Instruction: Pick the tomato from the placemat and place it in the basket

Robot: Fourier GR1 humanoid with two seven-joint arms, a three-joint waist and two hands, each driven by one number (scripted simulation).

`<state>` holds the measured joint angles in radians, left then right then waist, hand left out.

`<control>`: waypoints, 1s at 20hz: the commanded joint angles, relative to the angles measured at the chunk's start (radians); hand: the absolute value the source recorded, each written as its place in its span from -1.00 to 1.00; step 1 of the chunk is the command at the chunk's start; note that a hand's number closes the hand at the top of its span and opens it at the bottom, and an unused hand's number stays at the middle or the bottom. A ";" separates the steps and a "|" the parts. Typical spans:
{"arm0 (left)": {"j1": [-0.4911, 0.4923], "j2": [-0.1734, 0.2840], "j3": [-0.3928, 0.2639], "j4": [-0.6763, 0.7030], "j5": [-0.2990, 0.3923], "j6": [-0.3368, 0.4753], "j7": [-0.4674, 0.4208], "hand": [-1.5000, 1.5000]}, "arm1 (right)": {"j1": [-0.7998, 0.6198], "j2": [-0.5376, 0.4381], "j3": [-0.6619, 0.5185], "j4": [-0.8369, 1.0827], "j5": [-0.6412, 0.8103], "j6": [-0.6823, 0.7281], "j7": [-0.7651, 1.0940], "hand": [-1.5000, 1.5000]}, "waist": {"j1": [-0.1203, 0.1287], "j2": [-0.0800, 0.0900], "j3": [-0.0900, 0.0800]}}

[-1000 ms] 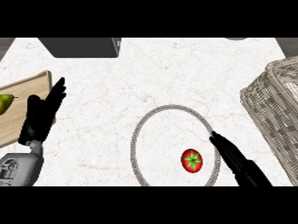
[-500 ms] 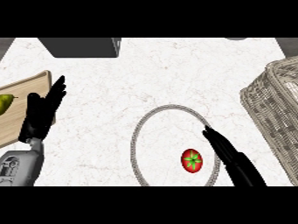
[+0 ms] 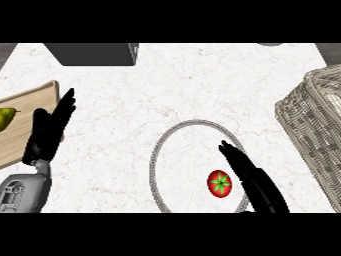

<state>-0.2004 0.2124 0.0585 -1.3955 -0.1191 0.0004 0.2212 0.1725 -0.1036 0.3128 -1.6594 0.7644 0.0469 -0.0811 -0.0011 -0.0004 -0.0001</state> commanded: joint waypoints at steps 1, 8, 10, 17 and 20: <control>-0.021 0.006 0.018 -0.010 -0.005 -0.021 0.014 0.00 | -0.002 0.007 0.012 0.045 0.014 -0.001 -0.002 -1.00 | -0.001 0.000 0.000; -0.009 0.023 0.054 -0.028 0.019 -0.058 0.021 0.00 | 0.012 0.011 -0.008 0.167 0.012 -0.084 -0.109 -1.00 | 0.000 0.000 0.000; -0.031 -0.006 0.041 0.028 0.001 -0.050 0.008 0.00 | -0.103 0.049 -0.015 0.120 0.014 -0.002 0.020 -1.00 | 0.000 0.000 0.000; -0.010 -0.012 0.053 -0.002 0.006 -0.053 -0.006 0.00 | -0.093 0.022 0.011 0.177 0.116 -0.112 -0.055 1.00 | 0.000 0.000 0.000; 0.066 -0.023 0.021 -0.082 -0.029 -0.038 0.003 0.00 | -0.141 0.035 0.009 0.268 0.166 -0.171 -0.079 1.00 | 0.005 0.000 0.000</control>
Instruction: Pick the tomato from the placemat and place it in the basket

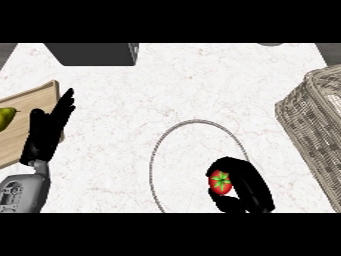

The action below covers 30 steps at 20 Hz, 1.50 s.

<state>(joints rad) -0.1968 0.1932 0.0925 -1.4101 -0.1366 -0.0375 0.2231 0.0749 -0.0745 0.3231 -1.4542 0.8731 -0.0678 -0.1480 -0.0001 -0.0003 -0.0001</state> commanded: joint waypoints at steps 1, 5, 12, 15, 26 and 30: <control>-0.012 -0.031 -0.027 -0.026 -0.028 0.027 0.043 0.00 | -0.060 0.001 -0.015 0.057 0.044 -0.060 -0.036 1.00 | 0.000 0.000 0.000; -0.015 0.011 0.009 -0.021 0.001 -0.022 0.029 0.00 | -0.009 -0.030 -0.010 0.089 0.089 -0.138 -0.098 1.00 | 0.000 0.000 0.000; 0.008 -0.002 0.000 -0.014 -0.014 -0.001 0.006 0.00 | 0.006 -0.139 0.111 -0.002 0.439 0.078 0.254 1.00 | 0.001 -0.004 -0.004; 0.031 -0.017 0.000 0.017 -0.015 0.004 -0.038 0.00 | 0.023 -0.132 0.189 -0.153 0.519 0.164 0.335 1.00 | -0.009 -0.003 -0.002; 0.016 -0.017 0.000 -0.012 -0.024 0.016 0.013 0.00 | 0.169 0.058 0.159 -0.738 0.149 0.353 0.405 1.00 | -0.017 -0.006 0.000; -0.021 -0.024 -0.002 0.005 -0.027 0.023 0.017 0.00 | 0.143 0.072 0.139 -0.976 0.026 0.395 0.551 1.00 | -0.016 -0.002 -0.001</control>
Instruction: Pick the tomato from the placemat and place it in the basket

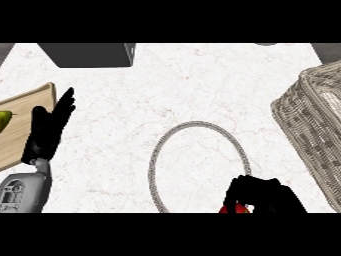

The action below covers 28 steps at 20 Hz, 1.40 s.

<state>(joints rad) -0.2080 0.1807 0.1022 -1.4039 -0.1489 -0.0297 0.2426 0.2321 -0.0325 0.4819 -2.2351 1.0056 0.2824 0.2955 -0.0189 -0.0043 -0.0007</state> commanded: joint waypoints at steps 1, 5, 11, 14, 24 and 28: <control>-0.009 0.015 0.002 0.010 -0.002 -0.013 -0.011 0.00 | -0.078 0.031 -0.052 -0.249 -0.143 0.101 0.170 1.00 | 0.012 0.005 -0.001; -0.014 -0.009 -0.015 -0.026 -0.008 0.003 0.025 0.00 | -0.145 0.032 -0.031 -0.381 -0.146 0.166 0.332 1.00 | 0.010 0.001 -0.001; -0.004 -0.001 -0.005 0.006 -0.008 -0.001 -0.013 0.00 | -0.432 0.032 -0.194 -0.310 -0.256 0.207 0.510 1.00 | 0.020 0.004 -0.002; -0.023 -0.011 -0.010 0.038 -0.009 -0.003 -0.015 0.00 | -0.571 0.032 -0.274 -0.276 -0.276 0.234 0.587 1.00 | 0.012 0.003 -0.002; 0.016 0.021 0.014 -0.001 0.012 -0.028 -0.013 0.00 | -0.869 -0.242 -0.730 -0.047 -0.287 0.593 0.521 1.00 | -0.001 -0.001 0.001; -0.039 -0.005 0.002 0.037 -0.007 0.002 0.004 0.00 | -0.987 -0.367 -0.863 0.165 -0.359 0.654 0.476 1.00 | 0.006 0.002 0.000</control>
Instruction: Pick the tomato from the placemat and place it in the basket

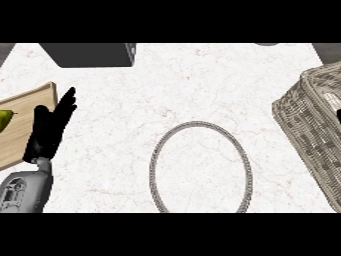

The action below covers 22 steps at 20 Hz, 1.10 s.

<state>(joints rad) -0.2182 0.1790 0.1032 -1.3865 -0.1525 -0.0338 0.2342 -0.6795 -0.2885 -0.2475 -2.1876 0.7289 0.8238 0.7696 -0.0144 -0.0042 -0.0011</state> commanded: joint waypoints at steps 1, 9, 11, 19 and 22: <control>0.014 0.012 0.003 -0.025 0.017 -0.025 0.010 0.00 | -0.038 -0.166 -0.199 0.158 -0.096 0.092 -0.065 1.00 | 0.009 0.002 0.002; 0.025 -0.007 -0.002 0.010 -0.001 -0.008 -0.040 0.00 | 0.071 -0.420 -0.300 0.424 -0.086 -0.019 -0.406 1.00 | 0.017 0.006 0.001; -0.018 0.011 0.011 -0.029 0.020 -0.023 0.030 0.00 | 0.101 -0.442 -0.281 0.520 -0.054 -0.104 -0.516 1.00 | 0.022 0.007 0.002; 0.013 -0.014 -0.009 -0.043 -0.011 0.006 0.011 0.00 | 0.205 -0.438 -0.240 0.667 -0.022 -0.229 -0.696 1.00 | 0.021 0.005 0.001; -0.055 -0.026 -0.019 -0.041 -0.015 0.016 0.082 0.00 | 0.233 -0.444 -0.214 0.767 0.023 -0.314 -0.794 1.00 | 0.021 0.007 0.002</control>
<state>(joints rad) -0.2349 0.1810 0.1078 -1.3997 -0.1487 -0.0477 0.2484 -0.4700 -0.7242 -0.4897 -1.5341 0.7119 0.5988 0.0745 0.0045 0.0016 0.0002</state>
